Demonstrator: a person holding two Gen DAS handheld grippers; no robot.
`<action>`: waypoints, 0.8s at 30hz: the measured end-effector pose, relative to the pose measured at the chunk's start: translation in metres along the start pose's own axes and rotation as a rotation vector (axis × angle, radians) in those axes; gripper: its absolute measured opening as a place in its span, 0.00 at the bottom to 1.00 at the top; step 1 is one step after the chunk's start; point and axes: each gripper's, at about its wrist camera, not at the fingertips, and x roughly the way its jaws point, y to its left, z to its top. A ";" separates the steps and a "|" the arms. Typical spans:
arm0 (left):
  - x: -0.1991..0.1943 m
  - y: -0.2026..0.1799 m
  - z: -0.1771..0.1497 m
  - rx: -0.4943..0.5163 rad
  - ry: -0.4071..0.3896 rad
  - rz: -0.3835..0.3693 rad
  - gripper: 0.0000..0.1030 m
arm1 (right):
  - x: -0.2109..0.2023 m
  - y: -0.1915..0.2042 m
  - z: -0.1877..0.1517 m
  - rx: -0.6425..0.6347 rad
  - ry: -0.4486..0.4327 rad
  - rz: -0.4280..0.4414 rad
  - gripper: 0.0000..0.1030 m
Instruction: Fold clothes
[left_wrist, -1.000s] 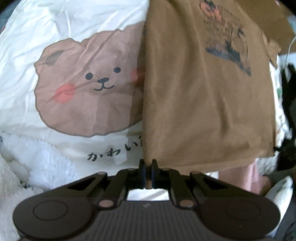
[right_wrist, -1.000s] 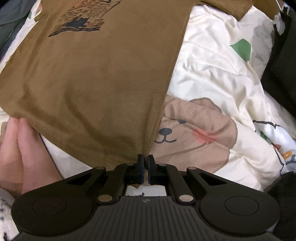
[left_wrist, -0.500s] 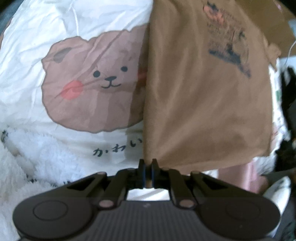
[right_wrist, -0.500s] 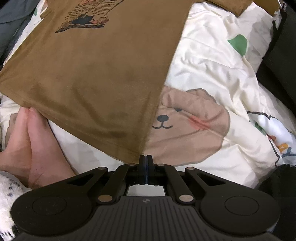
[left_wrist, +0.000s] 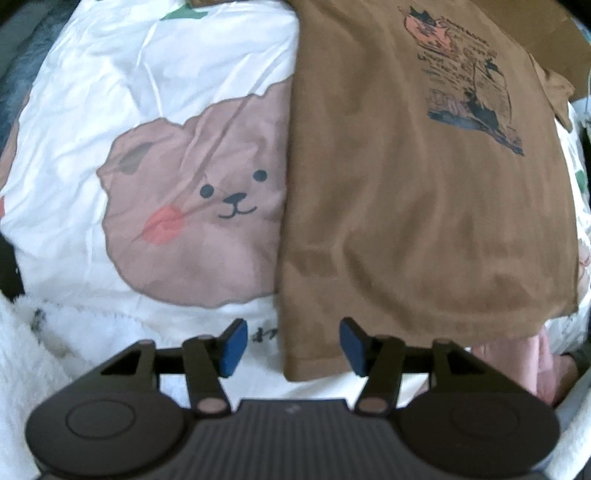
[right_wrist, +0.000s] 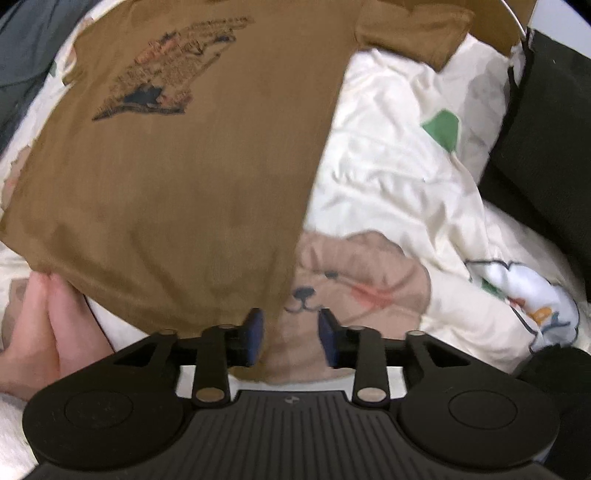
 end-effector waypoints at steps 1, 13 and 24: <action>0.009 0.003 0.002 0.002 -0.006 0.001 0.56 | 0.001 0.001 0.001 0.001 -0.002 0.001 0.45; 0.052 -0.004 -0.004 0.042 0.173 0.034 0.20 | 0.052 0.011 0.006 0.011 0.089 -0.012 0.16; 0.032 0.004 -0.002 0.019 0.163 0.048 0.16 | 0.060 0.015 0.000 -0.070 0.158 -0.029 0.05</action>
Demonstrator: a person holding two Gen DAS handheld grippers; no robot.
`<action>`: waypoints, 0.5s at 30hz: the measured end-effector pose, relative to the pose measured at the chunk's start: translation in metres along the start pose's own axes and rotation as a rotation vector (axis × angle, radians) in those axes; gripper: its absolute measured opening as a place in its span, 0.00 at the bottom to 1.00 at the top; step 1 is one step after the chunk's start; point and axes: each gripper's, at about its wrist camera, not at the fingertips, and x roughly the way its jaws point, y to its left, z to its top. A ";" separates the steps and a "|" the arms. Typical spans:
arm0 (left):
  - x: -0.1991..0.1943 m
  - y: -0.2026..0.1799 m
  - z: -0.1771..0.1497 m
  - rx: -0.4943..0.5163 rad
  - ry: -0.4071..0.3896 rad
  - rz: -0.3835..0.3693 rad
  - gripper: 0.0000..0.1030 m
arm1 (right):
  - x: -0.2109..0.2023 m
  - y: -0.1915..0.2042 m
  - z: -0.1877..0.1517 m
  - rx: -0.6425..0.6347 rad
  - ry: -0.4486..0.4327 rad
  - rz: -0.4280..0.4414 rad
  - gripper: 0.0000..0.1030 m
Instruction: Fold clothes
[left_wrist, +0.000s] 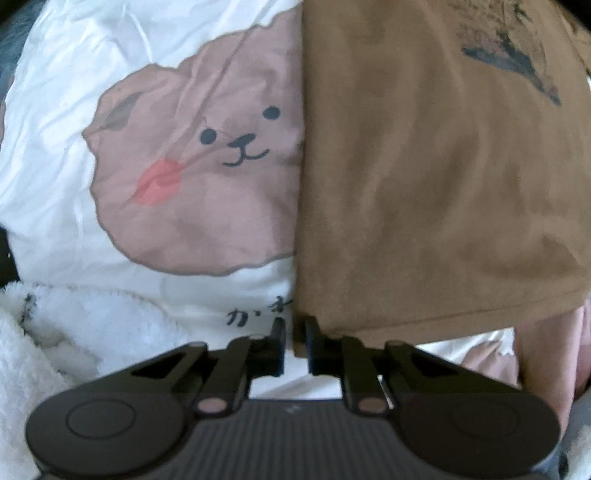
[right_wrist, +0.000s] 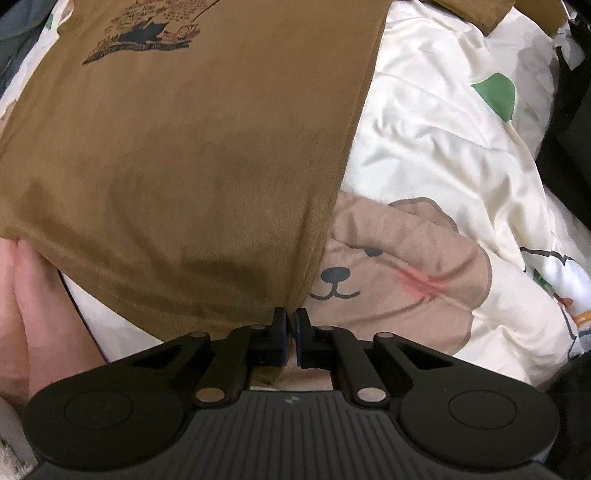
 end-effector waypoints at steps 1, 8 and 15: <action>-0.005 0.001 0.000 -0.003 -0.012 0.006 0.16 | -0.002 0.001 0.000 -0.003 0.002 -0.002 0.06; -0.031 -0.004 -0.001 0.030 -0.118 0.111 0.42 | -0.017 0.002 -0.005 -0.032 -0.011 -0.026 0.17; -0.041 -0.017 0.003 0.028 -0.178 0.120 0.42 | -0.033 0.005 -0.005 -0.040 -0.074 -0.050 0.31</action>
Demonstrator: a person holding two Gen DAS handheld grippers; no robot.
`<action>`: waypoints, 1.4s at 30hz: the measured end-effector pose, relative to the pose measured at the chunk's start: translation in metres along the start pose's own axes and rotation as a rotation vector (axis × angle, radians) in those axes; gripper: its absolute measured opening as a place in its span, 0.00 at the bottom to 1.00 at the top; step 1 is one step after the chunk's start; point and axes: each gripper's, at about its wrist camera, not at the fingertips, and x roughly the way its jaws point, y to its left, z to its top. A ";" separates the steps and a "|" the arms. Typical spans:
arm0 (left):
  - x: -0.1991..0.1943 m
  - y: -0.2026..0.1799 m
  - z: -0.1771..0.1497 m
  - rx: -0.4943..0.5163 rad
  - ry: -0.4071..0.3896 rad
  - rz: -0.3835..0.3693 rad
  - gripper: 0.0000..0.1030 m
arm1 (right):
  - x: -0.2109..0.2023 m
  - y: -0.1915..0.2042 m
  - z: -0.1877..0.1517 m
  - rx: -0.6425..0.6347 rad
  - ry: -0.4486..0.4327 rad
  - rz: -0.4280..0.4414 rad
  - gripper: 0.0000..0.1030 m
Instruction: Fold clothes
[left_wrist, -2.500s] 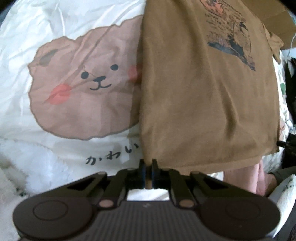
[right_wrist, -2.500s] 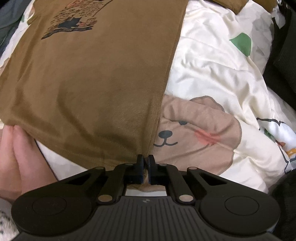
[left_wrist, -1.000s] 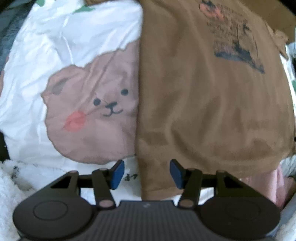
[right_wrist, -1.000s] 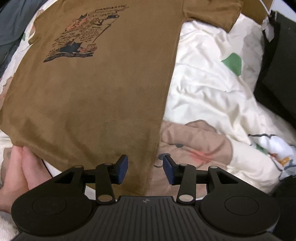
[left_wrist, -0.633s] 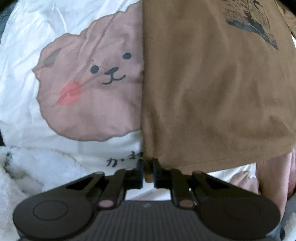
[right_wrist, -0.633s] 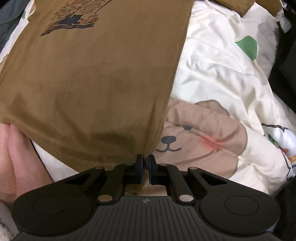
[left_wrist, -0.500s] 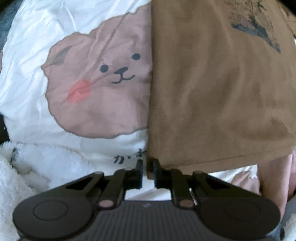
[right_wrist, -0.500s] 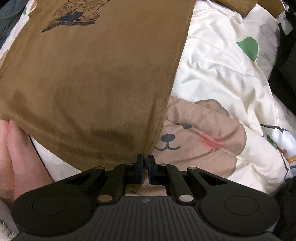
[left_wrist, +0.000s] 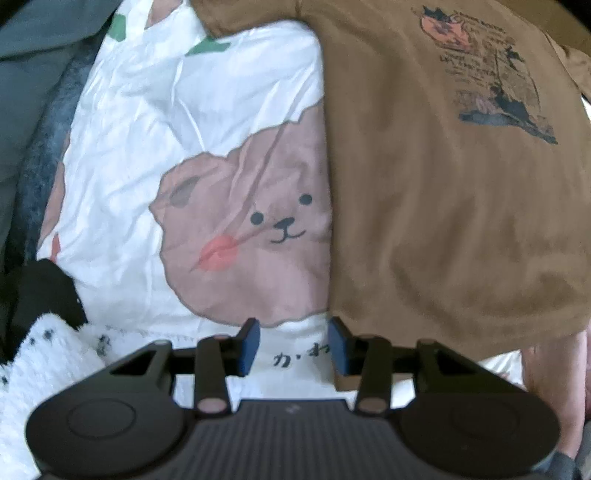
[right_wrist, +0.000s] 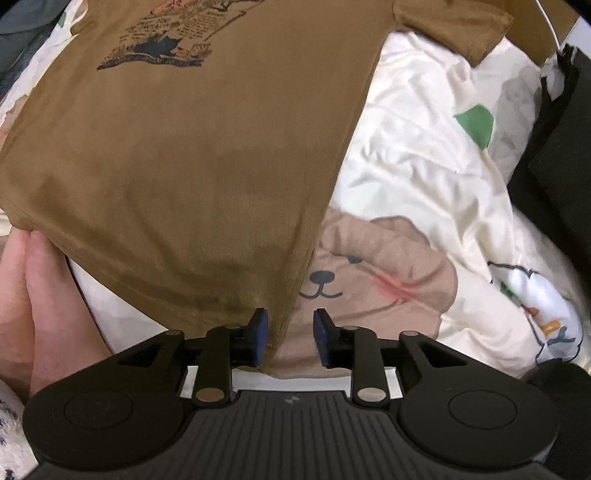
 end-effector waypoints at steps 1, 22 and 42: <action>0.000 -0.001 0.000 0.007 -0.007 0.001 0.42 | 0.000 0.000 -0.001 0.003 -0.006 -0.005 0.31; -0.038 0.016 0.027 -0.025 -0.063 -0.041 0.63 | -0.031 0.010 0.022 -0.006 -0.096 -0.047 0.32; -0.192 -0.094 0.140 -0.087 -0.274 -0.007 0.80 | -0.208 -0.003 0.117 -0.320 -0.096 -0.160 0.71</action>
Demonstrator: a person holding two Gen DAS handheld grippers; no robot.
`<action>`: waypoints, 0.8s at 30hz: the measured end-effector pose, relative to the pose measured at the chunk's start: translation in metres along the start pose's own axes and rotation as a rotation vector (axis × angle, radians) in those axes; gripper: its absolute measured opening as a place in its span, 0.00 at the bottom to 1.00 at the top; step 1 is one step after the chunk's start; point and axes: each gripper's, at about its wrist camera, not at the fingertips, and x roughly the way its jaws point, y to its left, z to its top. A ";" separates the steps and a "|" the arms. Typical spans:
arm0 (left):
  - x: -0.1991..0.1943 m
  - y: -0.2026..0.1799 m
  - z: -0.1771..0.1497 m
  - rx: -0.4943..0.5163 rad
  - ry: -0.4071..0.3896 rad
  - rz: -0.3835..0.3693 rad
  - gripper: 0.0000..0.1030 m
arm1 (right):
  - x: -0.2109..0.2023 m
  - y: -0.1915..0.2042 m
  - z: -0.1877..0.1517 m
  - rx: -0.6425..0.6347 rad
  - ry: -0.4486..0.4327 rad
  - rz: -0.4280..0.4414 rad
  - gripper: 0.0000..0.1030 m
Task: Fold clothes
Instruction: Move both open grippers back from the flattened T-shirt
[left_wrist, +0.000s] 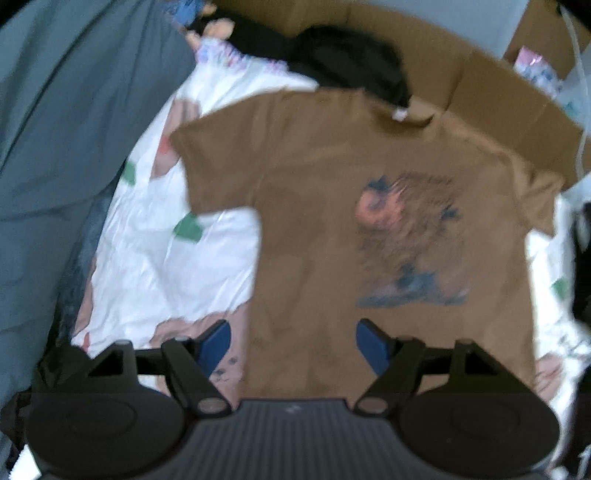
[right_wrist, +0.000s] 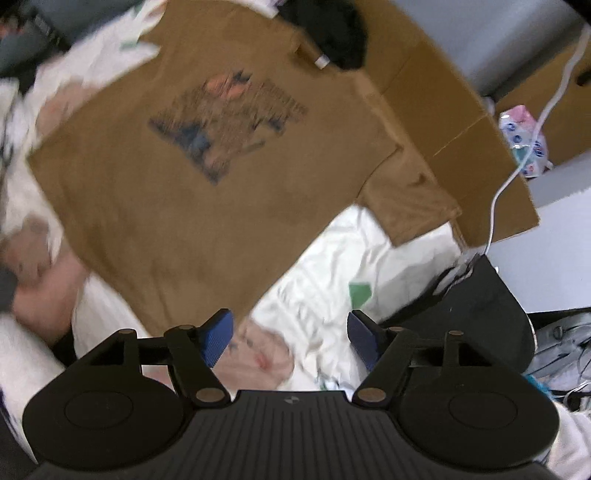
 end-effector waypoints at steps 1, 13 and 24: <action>-0.012 -0.010 0.008 0.031 -0.024 -0.004 0.89 | 0.001 -0.006 -0.002 0.029 -0.015 0.004 0.71; 0.005 -0.117 0.081 0.274 -0.188 -0.128 0.90 | 0.058 -0.080 -0.024 0.233 -0.100 0.029 0.71; 0.117 -0.191 0.124 0.413 -0.247 -0.239 0.77 | 0.143 -0.120 -0.028 0.416 -0.239 0.006 0.70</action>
